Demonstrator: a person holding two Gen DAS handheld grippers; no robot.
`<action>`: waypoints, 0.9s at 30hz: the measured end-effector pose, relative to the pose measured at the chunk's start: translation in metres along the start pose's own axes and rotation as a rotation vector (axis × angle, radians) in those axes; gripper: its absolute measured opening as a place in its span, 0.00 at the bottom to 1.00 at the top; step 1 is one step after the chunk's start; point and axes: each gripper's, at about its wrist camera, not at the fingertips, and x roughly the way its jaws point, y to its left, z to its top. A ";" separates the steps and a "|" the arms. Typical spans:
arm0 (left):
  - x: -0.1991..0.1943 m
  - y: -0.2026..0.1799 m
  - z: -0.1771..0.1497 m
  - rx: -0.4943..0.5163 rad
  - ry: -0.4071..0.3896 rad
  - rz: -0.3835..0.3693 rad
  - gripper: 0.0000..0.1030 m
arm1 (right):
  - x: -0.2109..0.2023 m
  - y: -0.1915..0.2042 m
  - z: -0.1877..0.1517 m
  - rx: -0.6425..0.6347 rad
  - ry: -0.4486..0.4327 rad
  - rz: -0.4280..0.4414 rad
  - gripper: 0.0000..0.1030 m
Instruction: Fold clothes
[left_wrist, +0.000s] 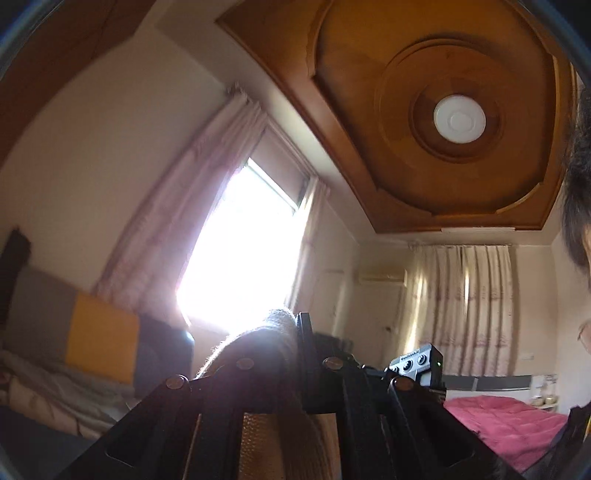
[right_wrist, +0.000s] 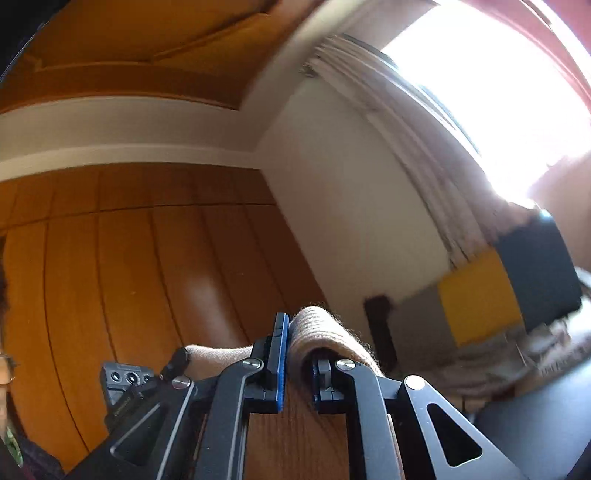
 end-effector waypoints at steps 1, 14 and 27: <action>0.000 0.000 0.005 0.008 -0.006 0.027 0.06 | 0.003 0.012 0.002 -0.025 -0.003 0.009 0.10; 0.210 0.269 -0.142 -0.130 0.467 0.528 0.18 | 0.171 -0.157 -0.025 -0.031 0.267 -0.492 0.12; 0.100 0.291 -0.315 -0.327 0.846 0.586 0.23 | 0.084 -0.300 -0.223 0.351 0.752 -0.617 0.50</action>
